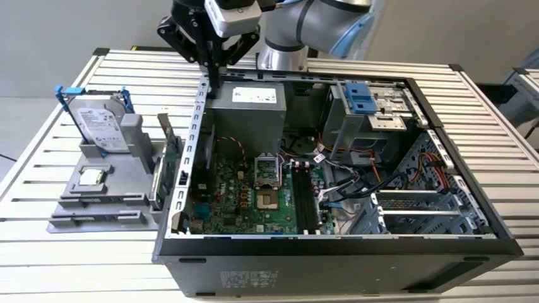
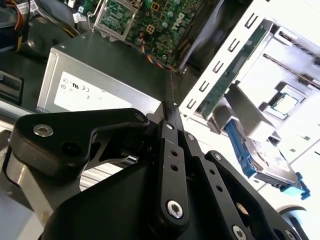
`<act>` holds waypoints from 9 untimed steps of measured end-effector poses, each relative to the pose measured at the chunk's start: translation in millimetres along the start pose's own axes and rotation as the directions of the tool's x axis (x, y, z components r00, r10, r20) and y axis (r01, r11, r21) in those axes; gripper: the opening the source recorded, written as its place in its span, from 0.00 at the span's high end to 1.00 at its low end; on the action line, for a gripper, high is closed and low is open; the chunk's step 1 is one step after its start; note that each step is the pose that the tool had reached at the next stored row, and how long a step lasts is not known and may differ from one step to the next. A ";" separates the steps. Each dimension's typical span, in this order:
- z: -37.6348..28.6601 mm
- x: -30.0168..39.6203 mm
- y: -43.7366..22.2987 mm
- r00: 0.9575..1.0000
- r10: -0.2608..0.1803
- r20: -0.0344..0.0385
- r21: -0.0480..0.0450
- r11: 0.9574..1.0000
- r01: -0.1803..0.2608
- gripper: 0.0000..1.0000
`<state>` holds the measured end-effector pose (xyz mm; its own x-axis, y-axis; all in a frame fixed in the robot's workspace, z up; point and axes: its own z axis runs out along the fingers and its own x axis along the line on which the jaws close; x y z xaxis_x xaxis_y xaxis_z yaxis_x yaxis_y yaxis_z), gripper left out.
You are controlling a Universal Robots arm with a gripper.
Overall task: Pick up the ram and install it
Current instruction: 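Reach for the ram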
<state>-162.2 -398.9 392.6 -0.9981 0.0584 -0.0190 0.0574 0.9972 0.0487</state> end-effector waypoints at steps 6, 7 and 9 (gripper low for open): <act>-0.1 5.1 -0.3 1.000 0.000 0.000 0.000 1.000 0.000 1.00; -0.2 5.9 -0.3 1.000 0.000 0.000 0.000 1.000 0.000 1.00; -0.2 7.7 -0.4 1.000 0.000 0.000 0.000 1.000 0.000 1.00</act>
<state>-169.9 -398.9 392.6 -0.9981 0.0584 -0.0190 0.0574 0.9972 0.0488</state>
